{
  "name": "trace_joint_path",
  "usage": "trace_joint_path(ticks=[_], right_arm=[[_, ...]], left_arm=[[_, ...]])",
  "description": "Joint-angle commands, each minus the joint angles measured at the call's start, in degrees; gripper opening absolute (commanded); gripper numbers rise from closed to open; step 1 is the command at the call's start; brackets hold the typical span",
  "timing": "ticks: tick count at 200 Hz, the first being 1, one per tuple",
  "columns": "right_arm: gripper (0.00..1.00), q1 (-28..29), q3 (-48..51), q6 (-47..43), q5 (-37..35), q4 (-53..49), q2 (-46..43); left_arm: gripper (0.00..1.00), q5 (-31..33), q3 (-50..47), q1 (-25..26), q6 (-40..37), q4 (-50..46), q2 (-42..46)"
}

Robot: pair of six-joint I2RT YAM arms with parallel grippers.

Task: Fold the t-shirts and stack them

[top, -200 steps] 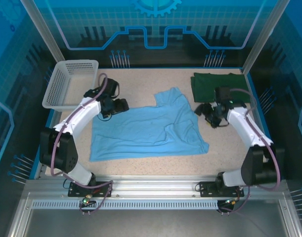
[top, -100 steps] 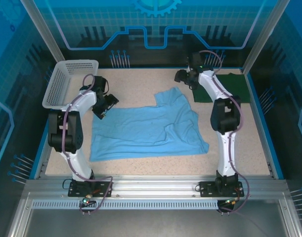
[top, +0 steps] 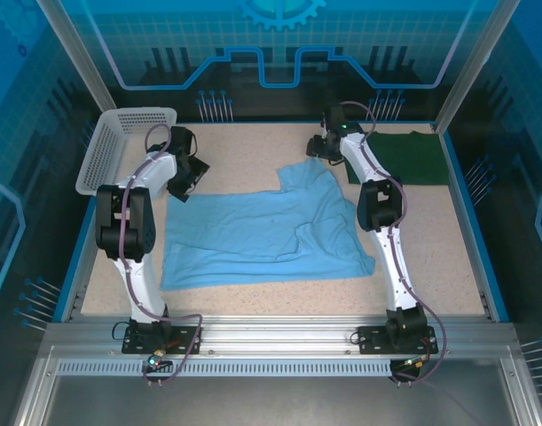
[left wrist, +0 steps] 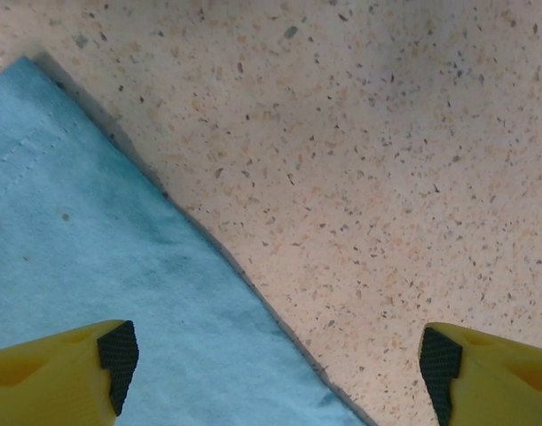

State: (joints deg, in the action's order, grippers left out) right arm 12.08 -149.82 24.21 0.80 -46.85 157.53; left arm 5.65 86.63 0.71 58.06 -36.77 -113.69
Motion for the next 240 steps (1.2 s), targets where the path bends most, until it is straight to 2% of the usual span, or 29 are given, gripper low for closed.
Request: trace_joint_path(ticks=[1,27,52,86,106,189,220,240], right_arm=[[0.53,1.38,1.26,-1.23,1.09,-1.79,-1.03],[0.44,2.05,1.97,-1.35,2.63,-2.28,-0.56],[0.38,2.8,2.34,-1.96,0.86,-3.31,-0.37],[0.12,2.43,2.78,-1.27,-0.06,-4.47,-0.73],[0.0,2.43,2.99,-1.44,-1.01,-4.83,-1.88],[0.0,-1.91,16.49,-1.29,-1.45,0.94,-17.26],[0.0,-3.8,24.03,-1.36,-0.4,6.0,-23.36],[0.0,-4.09,26.04,-1.94,0.51,6.87,-23.96]], left_arm=[[0.83,1.57,1.09,-1.73,1.35,-1.74,-2.31],[0.82,0.86,1.34,-2.48,1.11,-0.83,-2.85],[0.81,0.15,1.61,-2.56,0.77,-0.29,-3.18],[0.81,-0.3,1.34,-2.56,0.03,0.24,-3.38],[0.8,-0.03,1.2,-2.56,-0.57,0.13,-3.3],[0.76,-0.62,4.29,-1.38,-1.45,-0.54,-5.52],[0.75,1.08,6.94,-0.32,-0.96,-3.78,-7.34],[0.74,3.37,8.87,0.56,0.05,-6.94,-8.62]])
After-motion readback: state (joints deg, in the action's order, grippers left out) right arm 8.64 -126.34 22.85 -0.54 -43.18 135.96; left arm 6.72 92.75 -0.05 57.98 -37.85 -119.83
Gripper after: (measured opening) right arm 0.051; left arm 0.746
